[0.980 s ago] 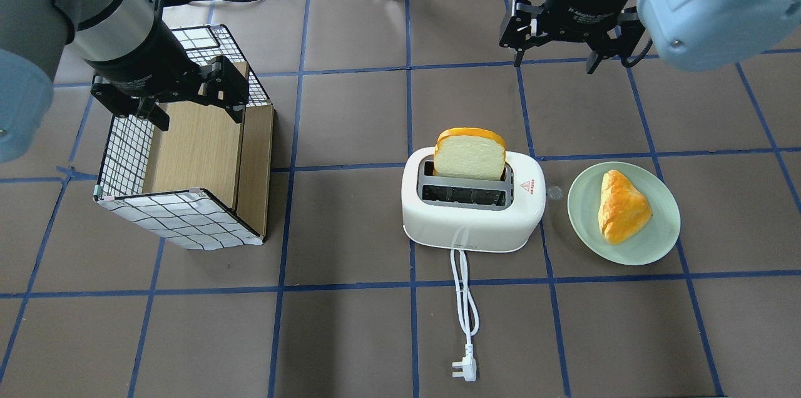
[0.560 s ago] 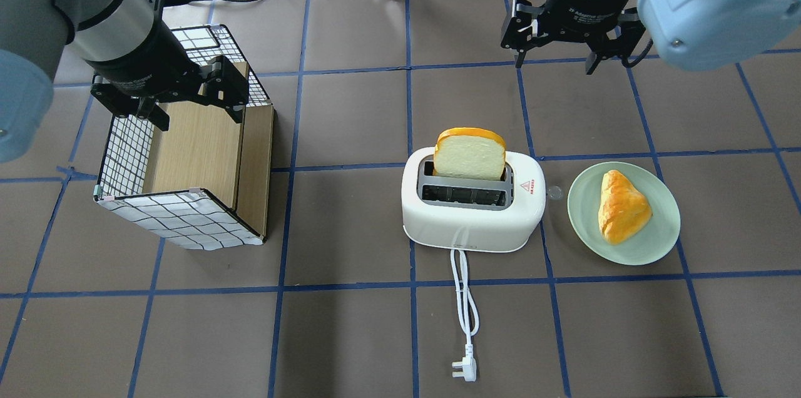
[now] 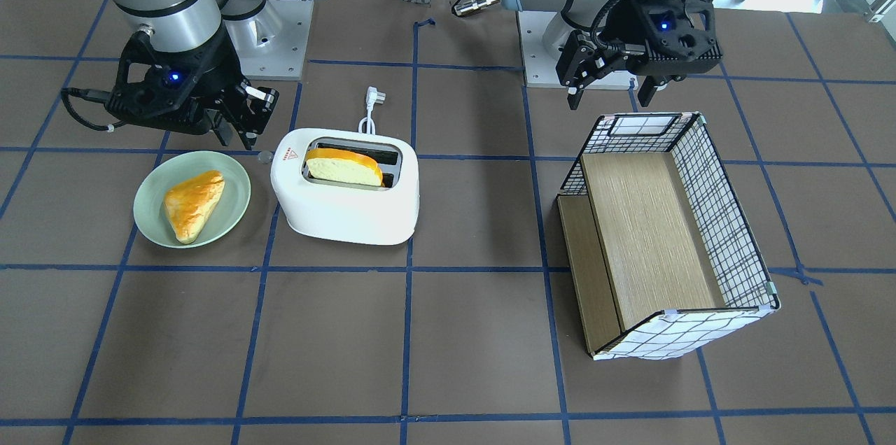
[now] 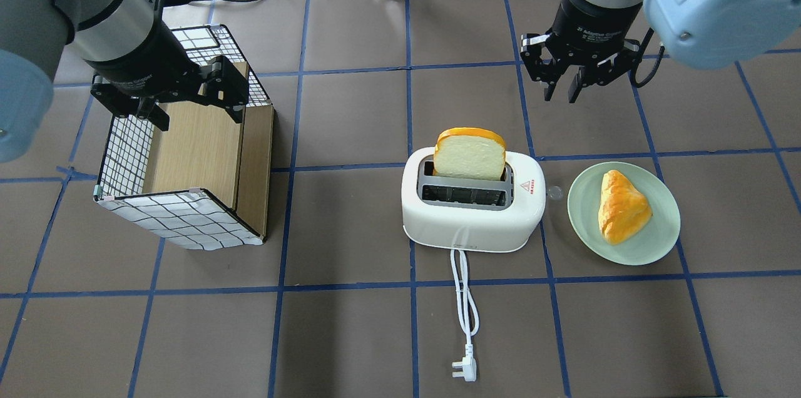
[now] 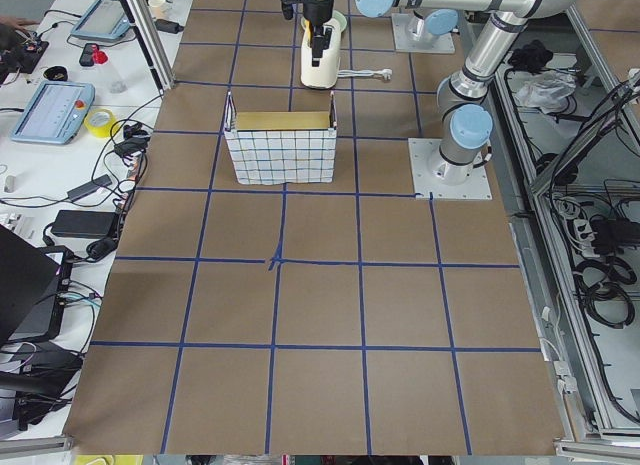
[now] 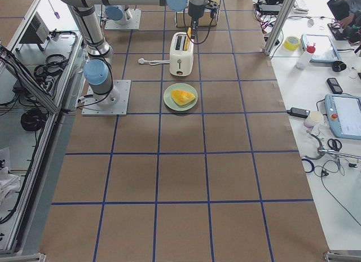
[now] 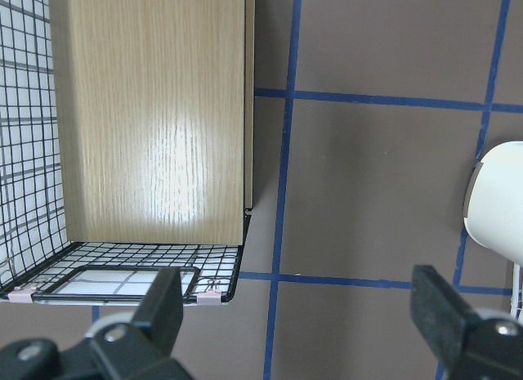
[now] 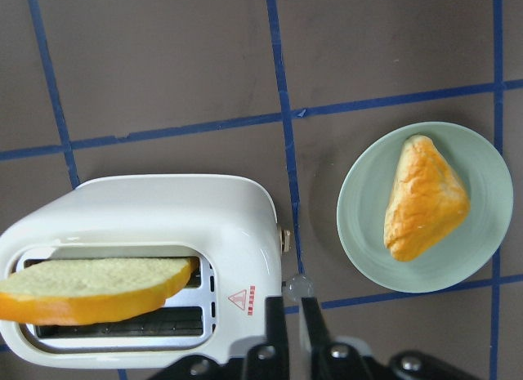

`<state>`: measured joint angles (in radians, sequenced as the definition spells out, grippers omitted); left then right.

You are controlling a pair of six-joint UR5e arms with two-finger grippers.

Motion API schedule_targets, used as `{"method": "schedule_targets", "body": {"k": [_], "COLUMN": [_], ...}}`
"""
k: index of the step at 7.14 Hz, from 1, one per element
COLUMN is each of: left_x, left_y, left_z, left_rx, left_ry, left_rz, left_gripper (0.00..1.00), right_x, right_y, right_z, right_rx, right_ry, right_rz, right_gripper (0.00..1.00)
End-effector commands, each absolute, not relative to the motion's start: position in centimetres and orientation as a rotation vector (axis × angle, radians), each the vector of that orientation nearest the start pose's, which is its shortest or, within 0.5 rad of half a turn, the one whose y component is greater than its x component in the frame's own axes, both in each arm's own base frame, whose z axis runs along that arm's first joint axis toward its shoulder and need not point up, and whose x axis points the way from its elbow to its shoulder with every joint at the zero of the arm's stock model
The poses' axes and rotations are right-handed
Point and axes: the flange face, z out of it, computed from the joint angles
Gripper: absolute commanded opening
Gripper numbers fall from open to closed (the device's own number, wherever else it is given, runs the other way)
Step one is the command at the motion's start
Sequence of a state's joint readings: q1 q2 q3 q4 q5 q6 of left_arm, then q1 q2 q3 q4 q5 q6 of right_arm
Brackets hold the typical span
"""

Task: Press toaster with right arm
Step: 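Move the right gripper down to the toaster's side lever near the plate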

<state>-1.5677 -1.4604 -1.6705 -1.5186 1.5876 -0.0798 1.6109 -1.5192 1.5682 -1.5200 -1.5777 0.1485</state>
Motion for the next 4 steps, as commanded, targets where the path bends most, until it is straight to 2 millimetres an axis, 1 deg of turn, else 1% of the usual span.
{"method": "schedule_targets", "body": {"k": [1, 2, 3, 4], "left_x": [-13.0, -13.0, -13.0, -13.0], "left_y": [-45.1, -45.1, -45.1, -45.1], "left_z": [49.6, 49.6, 49.6, 49.6], "left_rx": [-0.13, -0.13, -0.13, -0.13], "left_ry": [3.123, 3.123, 3.123, 3.123], "left_rz": [-0.099, -0.099, -0.099, -0.099], "left_gripper": [1.0, 1.0, 1.0, 1.0], "right_x": [13.1, 10.7, 9.7, 9.6], "right_y": [-49.4, -49.5, -49.5, -49.3], "right_z": [44.3, 42.7, 42.0, 40.9], "right_rx": [0.058, 0.045, 0.051, 0.028], "right_ry": [3.055, 3.015, 2.95, 2.877], "right_rz": [0.312, 0.352, 0.352, 0.368], "right_gripper": [0.0, 0.0, 0.0, 0.0]}}
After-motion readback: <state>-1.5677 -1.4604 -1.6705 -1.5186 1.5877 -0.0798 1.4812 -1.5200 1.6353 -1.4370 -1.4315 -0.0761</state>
